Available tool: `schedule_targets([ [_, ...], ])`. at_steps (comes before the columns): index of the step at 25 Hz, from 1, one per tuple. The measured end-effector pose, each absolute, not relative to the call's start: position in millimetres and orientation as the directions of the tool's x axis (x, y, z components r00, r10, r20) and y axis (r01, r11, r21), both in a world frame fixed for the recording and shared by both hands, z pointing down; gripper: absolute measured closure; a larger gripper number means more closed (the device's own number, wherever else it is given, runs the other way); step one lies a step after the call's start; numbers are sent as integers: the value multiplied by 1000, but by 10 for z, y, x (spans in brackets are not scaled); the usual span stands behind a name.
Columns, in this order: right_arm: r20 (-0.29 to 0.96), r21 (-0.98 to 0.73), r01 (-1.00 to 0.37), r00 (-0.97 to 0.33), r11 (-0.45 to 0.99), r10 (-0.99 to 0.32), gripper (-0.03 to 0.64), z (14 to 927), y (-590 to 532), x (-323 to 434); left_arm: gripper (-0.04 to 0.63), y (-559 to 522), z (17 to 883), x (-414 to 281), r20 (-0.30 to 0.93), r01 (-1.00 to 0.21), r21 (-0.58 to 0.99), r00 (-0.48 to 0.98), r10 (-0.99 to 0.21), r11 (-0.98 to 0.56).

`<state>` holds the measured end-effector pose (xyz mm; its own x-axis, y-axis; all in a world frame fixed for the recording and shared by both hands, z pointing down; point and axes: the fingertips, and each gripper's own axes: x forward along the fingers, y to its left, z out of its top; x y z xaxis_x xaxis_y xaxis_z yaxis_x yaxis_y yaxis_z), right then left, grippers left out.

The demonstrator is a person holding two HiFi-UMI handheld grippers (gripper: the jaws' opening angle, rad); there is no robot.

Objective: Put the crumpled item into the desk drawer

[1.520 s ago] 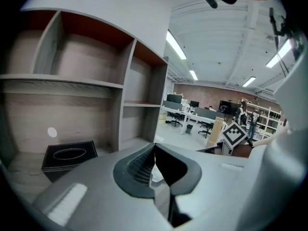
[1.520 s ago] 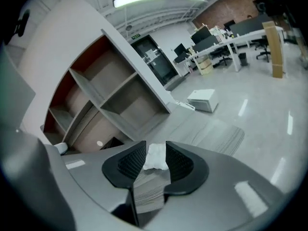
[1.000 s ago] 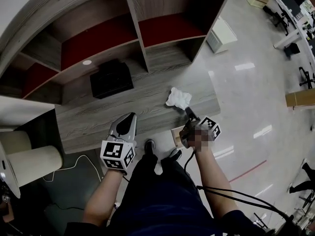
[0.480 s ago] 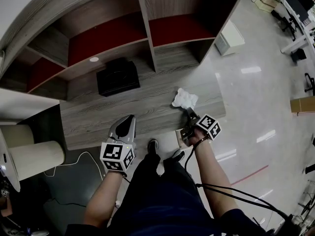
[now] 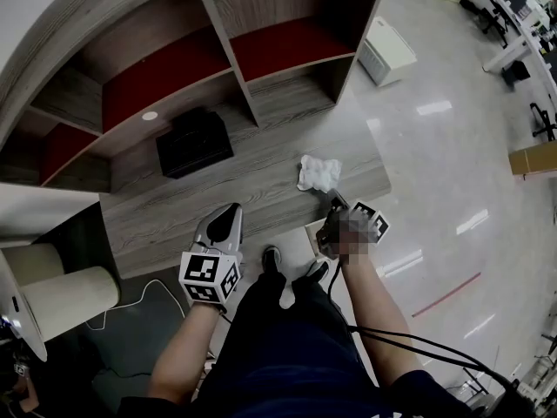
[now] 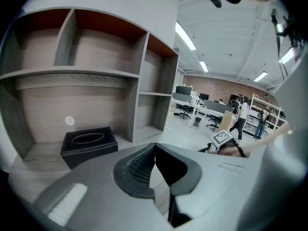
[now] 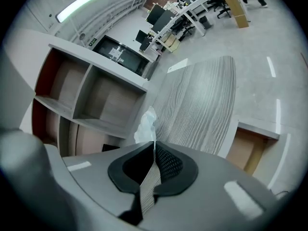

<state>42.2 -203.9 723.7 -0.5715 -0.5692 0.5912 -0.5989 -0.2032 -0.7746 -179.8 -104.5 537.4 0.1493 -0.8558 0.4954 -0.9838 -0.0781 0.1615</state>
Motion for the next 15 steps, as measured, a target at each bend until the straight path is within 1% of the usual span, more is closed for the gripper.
schedule_targets([
  [8,532,-805,-574,-582,-152,-615,603,6917,-1923,619,591,-1162,5339,-1475,479,-970,175,233,-846,-168],
  [15,501,-763,-647,-582,-9,-640,604,6465,-1780,820,591,-1291,5224,-1109,445,-948,177,318,-837,-266],
])
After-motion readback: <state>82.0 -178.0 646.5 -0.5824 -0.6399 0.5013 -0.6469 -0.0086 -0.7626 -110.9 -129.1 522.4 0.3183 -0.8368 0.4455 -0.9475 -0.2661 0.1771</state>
